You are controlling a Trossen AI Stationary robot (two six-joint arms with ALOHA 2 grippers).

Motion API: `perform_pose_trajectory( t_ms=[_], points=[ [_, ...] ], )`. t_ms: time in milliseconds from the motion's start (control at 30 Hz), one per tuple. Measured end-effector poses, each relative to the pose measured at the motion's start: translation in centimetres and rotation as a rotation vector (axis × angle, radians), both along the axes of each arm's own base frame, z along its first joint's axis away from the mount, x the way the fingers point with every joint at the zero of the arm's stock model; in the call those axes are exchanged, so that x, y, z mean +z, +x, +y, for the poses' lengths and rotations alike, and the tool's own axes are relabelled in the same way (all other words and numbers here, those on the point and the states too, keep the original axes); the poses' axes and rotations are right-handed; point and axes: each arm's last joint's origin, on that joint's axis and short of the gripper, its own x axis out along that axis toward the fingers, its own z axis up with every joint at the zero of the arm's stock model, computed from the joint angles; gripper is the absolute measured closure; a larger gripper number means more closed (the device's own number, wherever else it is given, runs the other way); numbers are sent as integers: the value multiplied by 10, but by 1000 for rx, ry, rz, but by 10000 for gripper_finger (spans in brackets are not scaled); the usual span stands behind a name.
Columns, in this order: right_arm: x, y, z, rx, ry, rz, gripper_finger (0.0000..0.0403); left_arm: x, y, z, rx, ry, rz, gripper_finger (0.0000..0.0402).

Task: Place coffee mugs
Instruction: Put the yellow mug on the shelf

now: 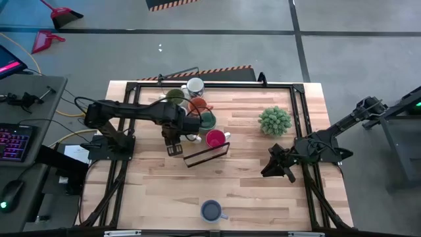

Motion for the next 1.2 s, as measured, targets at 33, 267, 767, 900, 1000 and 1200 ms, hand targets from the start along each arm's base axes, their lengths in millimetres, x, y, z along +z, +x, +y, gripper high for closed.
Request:
perform_pose_trajectory(
  t_ms=[33, 267, 767, 900, 1000, 1200],
  points=[
    [0, 0, 0, 1, -4, 3, 340, 1, -2, 0, -1, -4, -2, 326],
    [-1, 0, 0, 3, -10, 4, 340, 20, -16, 3, 2, 17, -74, 381],
    [-1, 0, 0, 0, -5, 11, 340, 22, -19, 9, -19, 72, -84, 394],
    [-1, 0, 0, -2, 3, 15, 340, 29, -45, 5, -67, 50, -111, 394],
    [-1, 0, 0, -5, 14, 22, 340, 27, -82, 4, 3, 27, -126, 394],
    [-1, 0, 0, 5, 12, 22, 340, 29, -118, -4, 76, -28, -186, 394]
  ],
)
